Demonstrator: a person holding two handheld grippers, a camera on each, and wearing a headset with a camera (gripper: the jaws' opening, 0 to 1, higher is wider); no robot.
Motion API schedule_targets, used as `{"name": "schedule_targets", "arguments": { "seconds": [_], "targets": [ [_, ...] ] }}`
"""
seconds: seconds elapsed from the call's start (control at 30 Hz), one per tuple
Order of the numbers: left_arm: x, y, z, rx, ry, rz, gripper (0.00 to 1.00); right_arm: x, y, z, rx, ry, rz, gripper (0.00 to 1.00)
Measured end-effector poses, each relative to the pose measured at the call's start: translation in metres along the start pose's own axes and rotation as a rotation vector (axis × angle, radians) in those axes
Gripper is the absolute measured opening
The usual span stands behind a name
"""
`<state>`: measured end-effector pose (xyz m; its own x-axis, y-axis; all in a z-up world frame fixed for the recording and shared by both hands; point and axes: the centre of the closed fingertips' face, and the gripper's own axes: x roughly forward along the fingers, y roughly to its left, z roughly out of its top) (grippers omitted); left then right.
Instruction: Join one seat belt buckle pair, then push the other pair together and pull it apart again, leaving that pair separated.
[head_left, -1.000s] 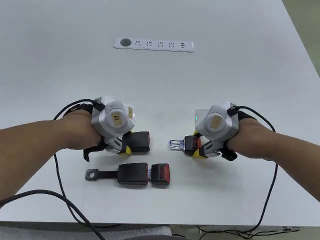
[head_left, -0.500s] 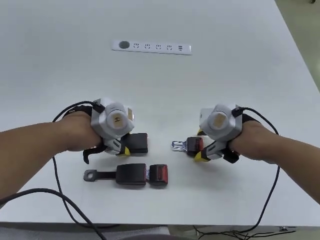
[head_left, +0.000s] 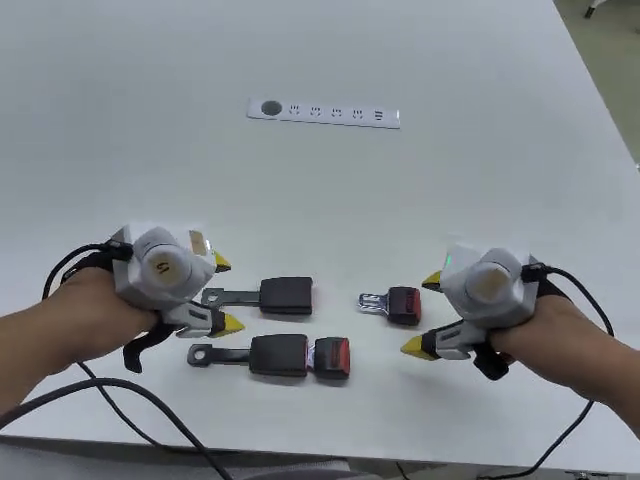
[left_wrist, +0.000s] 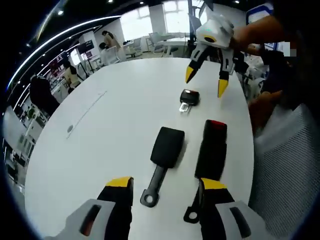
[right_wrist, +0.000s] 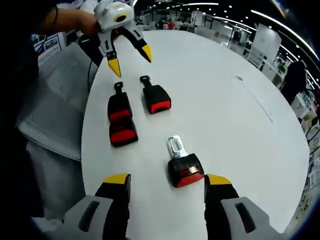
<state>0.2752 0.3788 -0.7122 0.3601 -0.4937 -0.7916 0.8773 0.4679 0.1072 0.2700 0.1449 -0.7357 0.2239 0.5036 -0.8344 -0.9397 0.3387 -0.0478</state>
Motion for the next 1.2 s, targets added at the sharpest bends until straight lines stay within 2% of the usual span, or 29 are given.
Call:
{"name": "schedule_targets", "arguments": {
  "seconds": [0.07, 0.17, 0.2, 0.23, 0.3, 0.33, 0.37, 0.47, 0.57, 0.63, 0.7, 0.83, 0.93, 1.03, 1.2],
  "targets": [
    [-0.013, -0.004, -0.005, -0.073, -0.024, 0.012, 0.6, 0.001, 0.005, -0.002, 0.03, -0.025, -0.006, 0.63],
    [-0.028, -0.01, -0.013, -0.097, -0.04, 0.035, 0.65, -0.005, 0.018, -0.001, 0.062, -0.058, -0.019, 0.67],
    [-0.036, -0.018, -0.012, -0.111, -0.047, 0.032, 0.67, -0.007, 0.024, -0.002, 0.071, -0.07, -0.025, 0.68],
    [-0.04, -0.021, -0.013, -0.12, -0.057, 0.036, 0.69, -0.009, 0.026, -0.002, 0.074, -0.077, -0.038, 0.71],
    [-0.048, -0.029, -0.011, -0.129, -0.118, 0.019, 0.75, -0.011, 0.031, -0.003, 0.087, -0.089, -0.05, 0.79],
    [-0.049, -0.028, -0.02, -0.163, -0.116, 0.017, 0.76, -0.013, 0.031, -0.004, 0.097, -0.099, -0.065, 0.82],
    [-0.051, -0.028, -0.025, -0.165, -0.113, 0.022, 0.77, -0.014, 0.032, -0.005, 0.107, -0.103, -0.072, 0.84],
    [-0.055, -0.031, -0.032, -0.175, -0.106, 0.028, 0.83, -0.018, 0.036, -0.007, 0.132, -0.121, -0.094, 0.9],
    [-0.058, -0.035, -0.04, -0.196, -0.09, 0.039, 0.93, -0.021, 0.035, -0.009, 0.142, -0.133, -0.126, 1.0],
    [-0.06, -0.034, -0.042, -0.205, -0.088, 0.052, 1.0, -0.024, 0.034, -0.006, 0.136, -0.153, -0.145, 1.0],
    [-0.063, -0.026, -0.04, -0.208, -0.114, 0.102, 1.0, -0.025, 0.034, -0.006, 0.155, -0.169, -0.144, 1.0],
    [-0.061, -0.033, -0.042, -0.221, -0.101, 0.089, 1.0, -0.024, 0.039, -0.008, 0.174, -0.177, -0.136, 1.0],
    [-0.057, -0.034, -0.049, -0.22, -0.092, 0.096, 1.0, -0.024, 0.041, -0.008, 0.207, -0.187, -0.129, 1.0],
    [-0.06, -0.036, -0.045, -0.233, -0.104, 0.105, 1.0, -0.025, 0.04, -0.007, 0.2, -0.196, -0.14, 1.0],
    [-0.065, -0.038, -0.045, -0.234, -0.112, 0.115, 1.0, -0.028, 0.044, -0.001, 0.196, -0.213, -0.148, 1.0]
  ]
}}
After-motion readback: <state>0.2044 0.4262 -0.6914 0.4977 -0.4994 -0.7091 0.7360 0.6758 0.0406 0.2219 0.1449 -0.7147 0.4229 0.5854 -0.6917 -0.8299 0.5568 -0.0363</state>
